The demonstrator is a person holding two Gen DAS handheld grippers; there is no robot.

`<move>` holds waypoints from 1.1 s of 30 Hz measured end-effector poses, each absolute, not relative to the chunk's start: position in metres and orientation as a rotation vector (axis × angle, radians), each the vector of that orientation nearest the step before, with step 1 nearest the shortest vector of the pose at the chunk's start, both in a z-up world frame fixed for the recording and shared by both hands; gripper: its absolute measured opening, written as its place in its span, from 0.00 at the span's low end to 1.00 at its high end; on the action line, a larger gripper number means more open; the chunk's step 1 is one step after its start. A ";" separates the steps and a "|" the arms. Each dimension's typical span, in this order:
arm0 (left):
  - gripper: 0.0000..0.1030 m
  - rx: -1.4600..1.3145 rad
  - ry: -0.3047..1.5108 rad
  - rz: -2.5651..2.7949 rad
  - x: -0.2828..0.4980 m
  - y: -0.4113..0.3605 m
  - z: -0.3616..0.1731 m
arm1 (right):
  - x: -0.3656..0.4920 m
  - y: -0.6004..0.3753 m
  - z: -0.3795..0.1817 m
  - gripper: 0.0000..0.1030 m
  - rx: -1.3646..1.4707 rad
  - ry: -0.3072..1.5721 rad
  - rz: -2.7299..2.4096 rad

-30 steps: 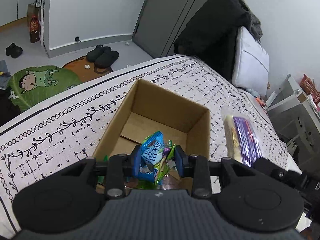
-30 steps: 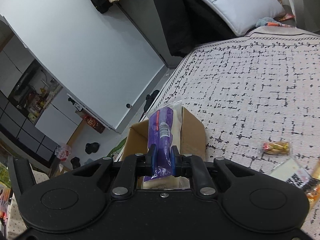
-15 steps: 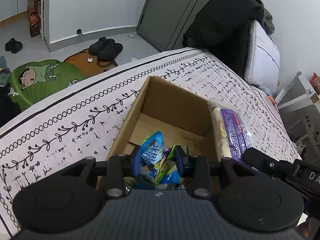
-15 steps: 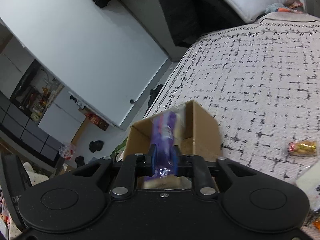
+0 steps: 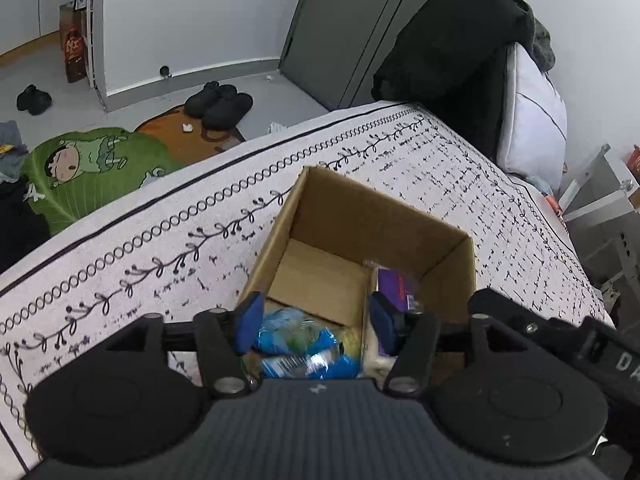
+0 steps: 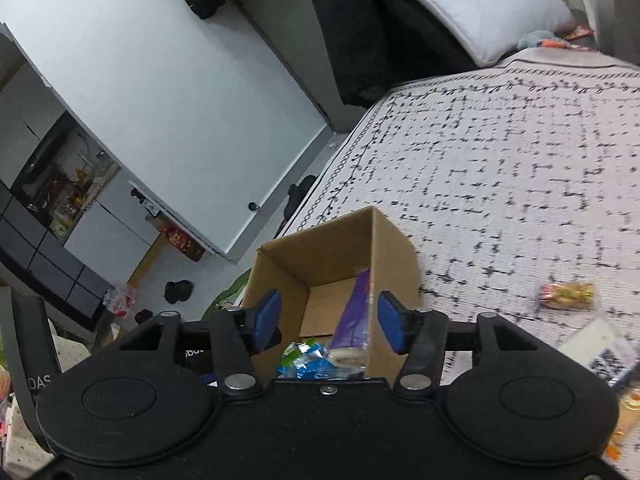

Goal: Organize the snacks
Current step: 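Open both grippers to drop the blue-green packet and purple bar into the box, then move both open grippers back over the remaining snacks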

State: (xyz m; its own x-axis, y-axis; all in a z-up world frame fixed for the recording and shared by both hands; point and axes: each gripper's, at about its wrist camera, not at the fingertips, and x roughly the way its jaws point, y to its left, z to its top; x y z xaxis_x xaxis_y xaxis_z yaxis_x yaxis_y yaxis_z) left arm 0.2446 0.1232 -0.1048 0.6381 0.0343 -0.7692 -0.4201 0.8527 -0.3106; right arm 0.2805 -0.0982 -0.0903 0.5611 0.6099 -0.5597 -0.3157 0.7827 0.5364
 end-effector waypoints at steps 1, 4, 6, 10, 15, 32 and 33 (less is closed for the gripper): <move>0.61 -0.501 0.851 0.272 0.243 0.122 -0.104 | 0.278 -0.101 -0.088 0.56 0.396 0.803 0.556; 0.67 -0.501 0.858 0.271 0.239 0.118 -0.101 | 0.273 -0.112 -0.081 0.62 0.373 0.791 0.525; 0.70 -0.498 0.864 0.279 0.237 0.115 -0.098 | 0.269 -0.118 -0.078 0.67 0.360 0.793 0.508; 0.72 -0.477 0.881 0.298 0.231 0.107 -0.092 | 0.261 -0.131 -0.068 0.79 0.320 0.782 0.461; 0.73 -0.447 0.884 0.319 0.223 0.097 -0.080 | 0.248 -0.148 -0.055 0.83 0.281 0.745 0.457; 1.00 -0.370 0.825 0.244 0.196 0.045 -0.044 | 0.208 -0.219 -0.047 0.96 0.251 0.666 0.360; 1.00 -0.367 0.822 0.240 0.194 0.042 -0.043 | 0.206 -0.222 -0.047 0.96 0.250 0.666 0.352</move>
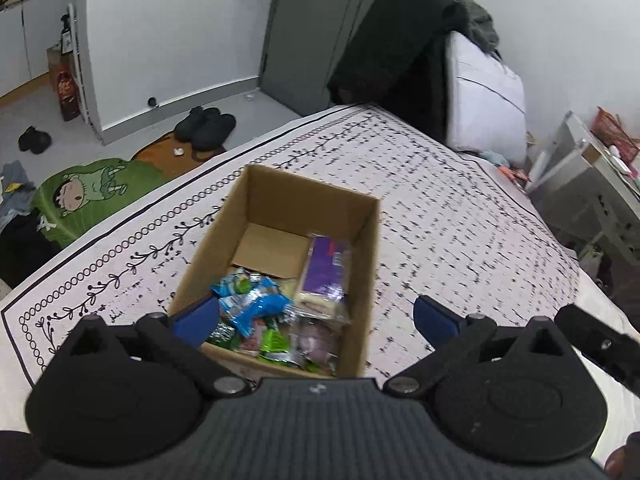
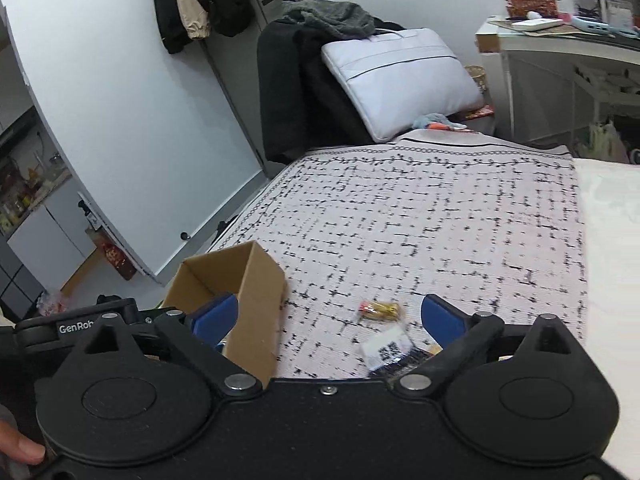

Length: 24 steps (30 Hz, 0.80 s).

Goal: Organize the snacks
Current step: 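Move both open grippers back over the remaining snacks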

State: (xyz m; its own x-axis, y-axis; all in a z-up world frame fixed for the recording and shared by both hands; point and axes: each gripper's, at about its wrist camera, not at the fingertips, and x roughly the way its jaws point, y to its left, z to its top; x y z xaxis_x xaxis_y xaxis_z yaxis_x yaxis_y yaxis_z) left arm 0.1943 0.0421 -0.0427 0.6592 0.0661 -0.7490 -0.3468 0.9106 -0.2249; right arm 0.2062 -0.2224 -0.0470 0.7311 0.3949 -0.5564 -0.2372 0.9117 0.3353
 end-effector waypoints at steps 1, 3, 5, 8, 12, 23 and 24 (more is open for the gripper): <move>1.00 -0.366 0.818 0.233 0.192 0.039 -0.041 | 0.204 -0.225 -0.047 0.96 0.245 0.666 0.345; 1.00 -0.362 0.819 0.217 0.189 0.032 -0.039 | 0.200 -0.231 -0.045 0.96 0.240 0.664 0.335; 1.00 -0.353 0.819 0.200 0.186 0.024 -0.038 | 0.196 -0.238 -0.044 0.96 0.243 0.662 0.332; 1.00 -0.339 0.820 0.176 0.182 0.014 -0.036 | 0.191 -0.250 -0.044 1.00 0.258 0.662 0.312; 1.00 -0.332 0.823 0.138 0.176 0.002 -0.033 | 0.186 -0.270 -0.047 1.00 0.295 0.678 0.280; 1.00 -0.314 0.832 0.111 0.162 -0.036 -0.026 | 0.178 -0.310 -0.064 1.00 0.402 0.776 0.234; 1.00 -0.316 0.838 0.115 0.161 -0.038 -0.026 | 0.178 -0.314 -0.067 1.00 0.415 0.786 0.230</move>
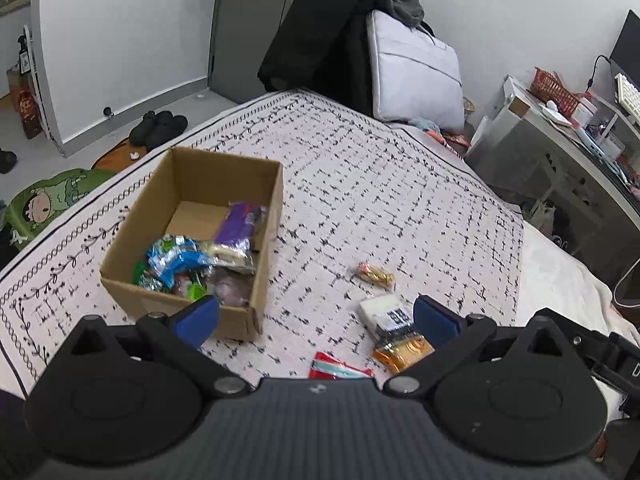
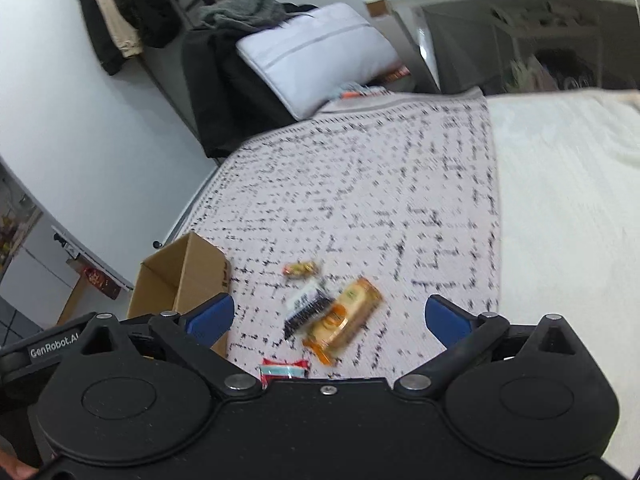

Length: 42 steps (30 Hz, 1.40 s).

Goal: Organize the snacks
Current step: 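Move both open grippers back over the remaining snacks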

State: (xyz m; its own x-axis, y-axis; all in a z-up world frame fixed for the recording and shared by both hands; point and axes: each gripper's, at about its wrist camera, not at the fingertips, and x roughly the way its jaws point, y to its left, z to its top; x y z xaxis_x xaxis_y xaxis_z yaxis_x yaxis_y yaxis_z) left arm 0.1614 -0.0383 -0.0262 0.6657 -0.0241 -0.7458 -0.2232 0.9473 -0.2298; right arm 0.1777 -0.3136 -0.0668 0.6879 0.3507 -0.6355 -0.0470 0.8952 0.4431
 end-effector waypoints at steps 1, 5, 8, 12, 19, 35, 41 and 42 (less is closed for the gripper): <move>1.00 -0.320 0.842 0.118 0.161 -0.041 -0.026 | 0.178 -0.316 -0.069 0.99 0.432 0.793 0.222; 1.00 -0.322 0.867 0.100 0.159 -0.053 -0.028 | 0.179 -0.322 -0.073 0.97 0.480 0.801 0.203; 1.00 -0.327 0.876 0.095 0.157 -0.062 -0.033 | 0.182 -0.324 -0.079 0.93 0.514 0.824 0.197; 1.00 -0.338 0.881 0.113 0.155 -0.069 -0.043 | 0.189 -0.321 -0.089 0.86 0.527 0.873 0.177; 0.99 -0.366 0.876 0.131 0.155 -0.076 -0.057 | 0.199 -0.315 -0.096 0.82 0.535 0.893 0.170; 0.91 -0.440 0.958 0.139 0.173 -0.080 -0.109 | 0.223 -0.309 -0.119 0.80 0.580 0.968 0.116; 0.85 -0.459 0.980 0.151 0.182 -0.081 -0.127 | 0.239 -0.296 -0.130 0.73 0.560 1.002 0.122; 0.83 -0.467 0.986 0.158 0.183 -0.080 -0.131 | 0.241 -0.294 -0.132 0.73 0.557 1.008 0.124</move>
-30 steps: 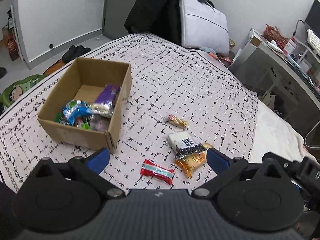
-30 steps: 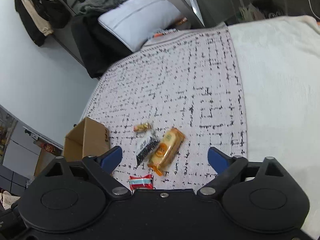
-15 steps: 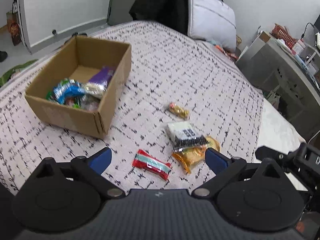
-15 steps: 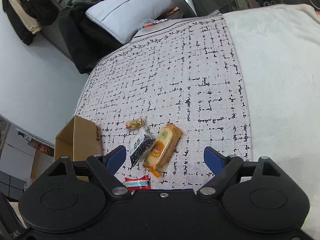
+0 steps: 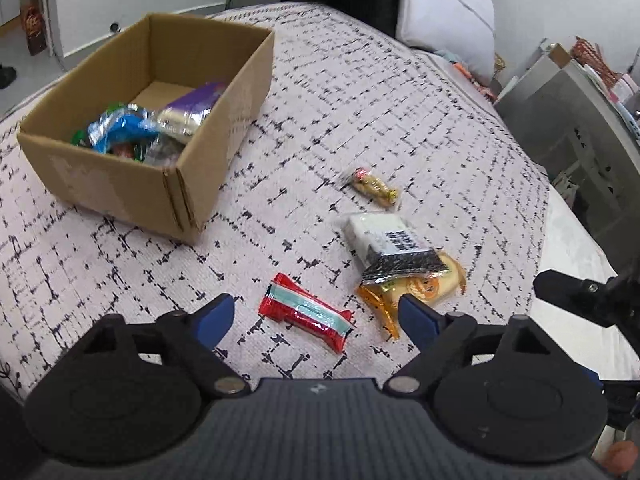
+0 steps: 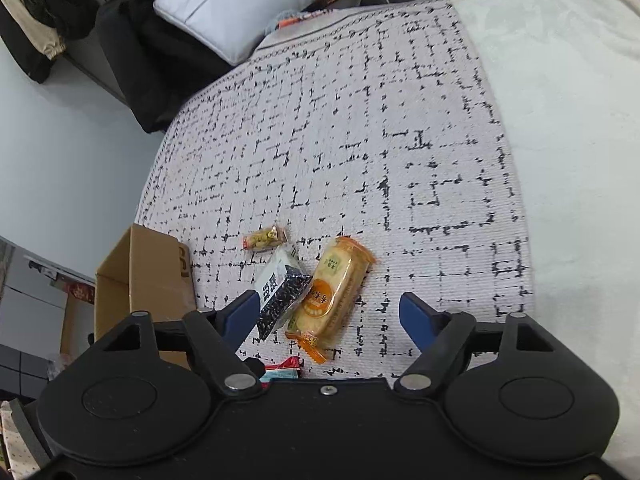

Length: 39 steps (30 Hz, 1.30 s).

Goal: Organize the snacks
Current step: 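Move both open grippers back over the remaining snacks, then grasp the red-and-white bar with the left gripper while the right grasps the orange bread roll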

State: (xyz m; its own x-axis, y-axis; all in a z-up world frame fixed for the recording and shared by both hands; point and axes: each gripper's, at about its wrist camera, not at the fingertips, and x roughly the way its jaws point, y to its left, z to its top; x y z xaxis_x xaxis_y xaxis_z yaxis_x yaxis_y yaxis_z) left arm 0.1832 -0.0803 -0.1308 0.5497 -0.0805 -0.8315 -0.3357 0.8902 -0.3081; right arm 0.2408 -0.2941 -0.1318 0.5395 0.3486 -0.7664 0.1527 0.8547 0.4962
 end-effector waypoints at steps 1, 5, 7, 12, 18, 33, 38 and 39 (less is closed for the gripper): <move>0.80 -0.478 0.994 0.164 0.185 -0.079 -0.135 | 0.243 -0.293 -0.133 0.73 0.553 1.012 0.124; 0.70 -0.538 1.020 0.185 0.192 -0.071 -0.151 | 0.249 -0.290 -0.137 0.73 0.553 1.021 0.123; 0.62 -0.561 1.033 0.192 0.196 -0.069 -0.158 | 0.252 -0.290 -0.139 0.73 0.555 1.026 0.117; 0.56 -0.609 1.071 0.187 0.204 -0.071 -0.172 | 0.258 -0.291 -0.146 0.73 0.557 1.036 0.095; 0.56 -0.595 1.068 0.194 0.215 -0.077 -0.180 | 0.268 -0.289 -0.158 0.73 0.542 1.067 0.058; 0.23 -0.542 1.032 0.212 0.228 -0.067 -0.177 | 0.291 -0.275 -0.185 0.69 0.539 1.114 0.020; 0.23 -0.549 1.007 0.200 0.226 -0.060 -0.165 | 0.296 -0.276 -0.190 0.63 0.529 1.101 0.004; 0.23 -0.548 1.004 0.199 0.225 -0.058 -0.163 | 0.298 -0.276 -0.191 0.56 0.523 1.096 -0.004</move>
